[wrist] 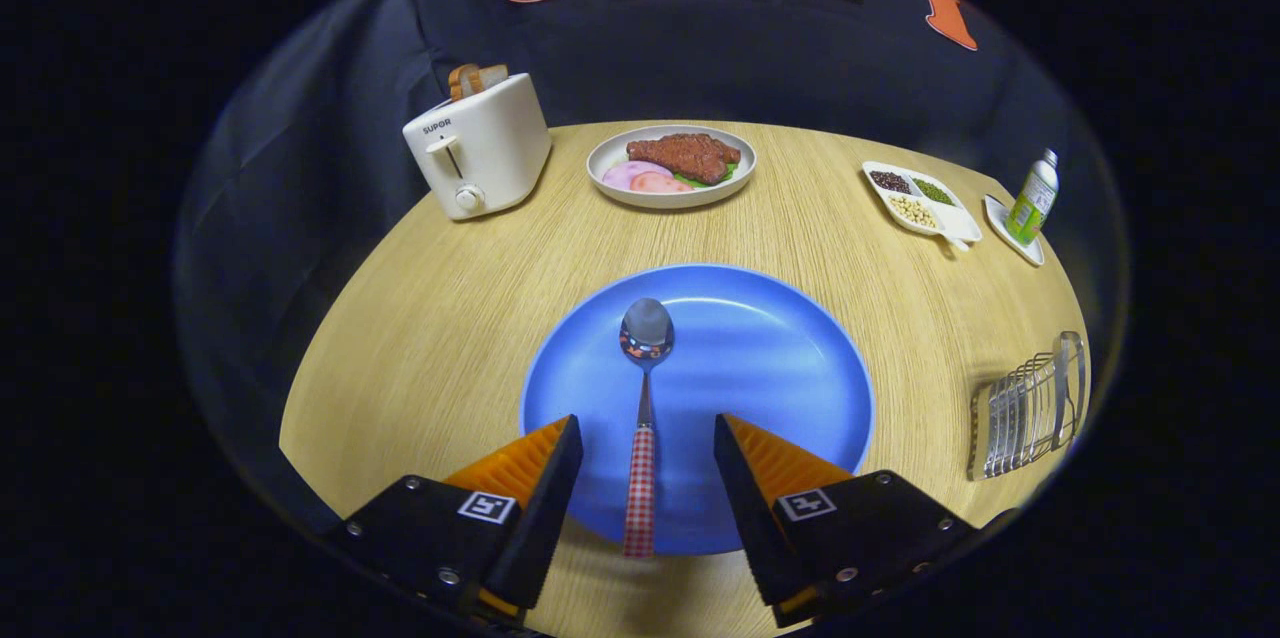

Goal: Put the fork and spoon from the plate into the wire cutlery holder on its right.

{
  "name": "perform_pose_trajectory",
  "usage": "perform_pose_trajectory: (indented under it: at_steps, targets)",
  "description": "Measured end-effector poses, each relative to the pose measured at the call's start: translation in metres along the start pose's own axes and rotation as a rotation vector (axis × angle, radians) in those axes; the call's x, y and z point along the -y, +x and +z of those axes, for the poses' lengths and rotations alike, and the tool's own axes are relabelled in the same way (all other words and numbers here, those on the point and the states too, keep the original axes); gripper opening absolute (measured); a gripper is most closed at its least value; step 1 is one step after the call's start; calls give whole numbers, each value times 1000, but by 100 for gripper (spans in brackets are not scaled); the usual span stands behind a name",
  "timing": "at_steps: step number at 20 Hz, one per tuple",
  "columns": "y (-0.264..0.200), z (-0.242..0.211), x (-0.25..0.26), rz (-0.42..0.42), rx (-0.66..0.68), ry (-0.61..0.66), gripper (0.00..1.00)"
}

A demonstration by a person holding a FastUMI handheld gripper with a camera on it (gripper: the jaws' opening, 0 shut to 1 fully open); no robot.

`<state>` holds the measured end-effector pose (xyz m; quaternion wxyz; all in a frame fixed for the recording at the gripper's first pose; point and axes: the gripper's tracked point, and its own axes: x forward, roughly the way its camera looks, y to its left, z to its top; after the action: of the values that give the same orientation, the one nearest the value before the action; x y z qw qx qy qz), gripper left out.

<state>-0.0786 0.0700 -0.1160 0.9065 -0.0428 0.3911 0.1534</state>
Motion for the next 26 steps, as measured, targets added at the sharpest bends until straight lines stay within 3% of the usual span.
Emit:
perform_pose_trajectory:
  at_steps: [3, 4, 9, 10, 15, 20, 26]
  targets:
    - [5, -7, -1, -19, -11, -26, 62]
    - [6, -9, -1, -22, -17, -29, 51]
    - [9, -15, 5, -60, -30, -38, 23]
    - [4, -16, 6, -62, -36, -35, 11]
    - [-12, -15, 11, -18, -68, 17, 7]
    - [-56, -13, 47, -9, -123, 37, 6]
    - [-127, -10, 118, -69, -223, 30, 6]
